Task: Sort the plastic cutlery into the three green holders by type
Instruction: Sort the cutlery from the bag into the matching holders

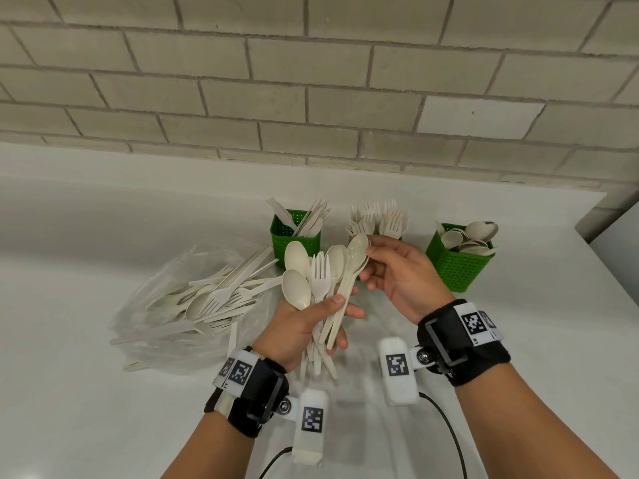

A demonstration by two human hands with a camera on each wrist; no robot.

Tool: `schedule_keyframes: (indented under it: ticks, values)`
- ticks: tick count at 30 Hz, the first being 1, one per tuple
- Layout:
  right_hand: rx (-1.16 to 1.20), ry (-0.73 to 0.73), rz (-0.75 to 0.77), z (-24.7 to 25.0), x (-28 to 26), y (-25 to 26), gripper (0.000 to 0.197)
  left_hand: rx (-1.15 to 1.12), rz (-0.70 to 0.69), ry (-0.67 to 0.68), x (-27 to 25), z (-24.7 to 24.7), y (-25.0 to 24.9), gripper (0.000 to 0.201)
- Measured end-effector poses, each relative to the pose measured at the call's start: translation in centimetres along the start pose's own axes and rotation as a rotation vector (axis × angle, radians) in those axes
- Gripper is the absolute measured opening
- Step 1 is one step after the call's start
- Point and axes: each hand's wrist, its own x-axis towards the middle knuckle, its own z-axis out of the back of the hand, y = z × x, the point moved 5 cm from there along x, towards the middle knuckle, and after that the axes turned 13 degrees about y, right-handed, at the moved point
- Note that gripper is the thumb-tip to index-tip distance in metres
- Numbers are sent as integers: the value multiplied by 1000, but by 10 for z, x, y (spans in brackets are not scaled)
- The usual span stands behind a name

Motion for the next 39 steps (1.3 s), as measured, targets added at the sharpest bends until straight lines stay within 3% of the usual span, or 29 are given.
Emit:
schedule_keyframes:
  ticks: [6,9,12,16,19,22,25,29,33,36,39]
  values:
    - [-367,-231,120,22,-7,15,21,16,-14,-55,3,4,1,29]
    - [-383,-343,187,38,-8,31,20,5,-10,-109,4,10,3,33]
    - [-362,-284,178,34,-7,35,19,55,2,-78,4,9,3,32]
    - [-611,-179,100,19,-3,17,4,134,39,48,6,-5,3,30]
    - [-578,-127,41,17,-4,7,9,131,46,40,7,-6,6,25]
    - [-575,-276,134,29,-13,31,11,5,45,-40,7,1,10,28]
    - [-565,-487,325,54,-32,78,15,-142,28,-98,8,7,10,25]
    - [-794,-658,551,80,-63,131,7,-227,3,-104,12,7,8,31]
    - [-1050,-763,601,98,-75,143,25,-294,-13,-99,18,1,6,33]
    - [-1208,-694,523,114,-62,120,26,-342,-25,-85,21,-6,5,28]
    - [-1434,-622,216,130,-44,82,30,-354,-41,-67,22,-13,2,25]
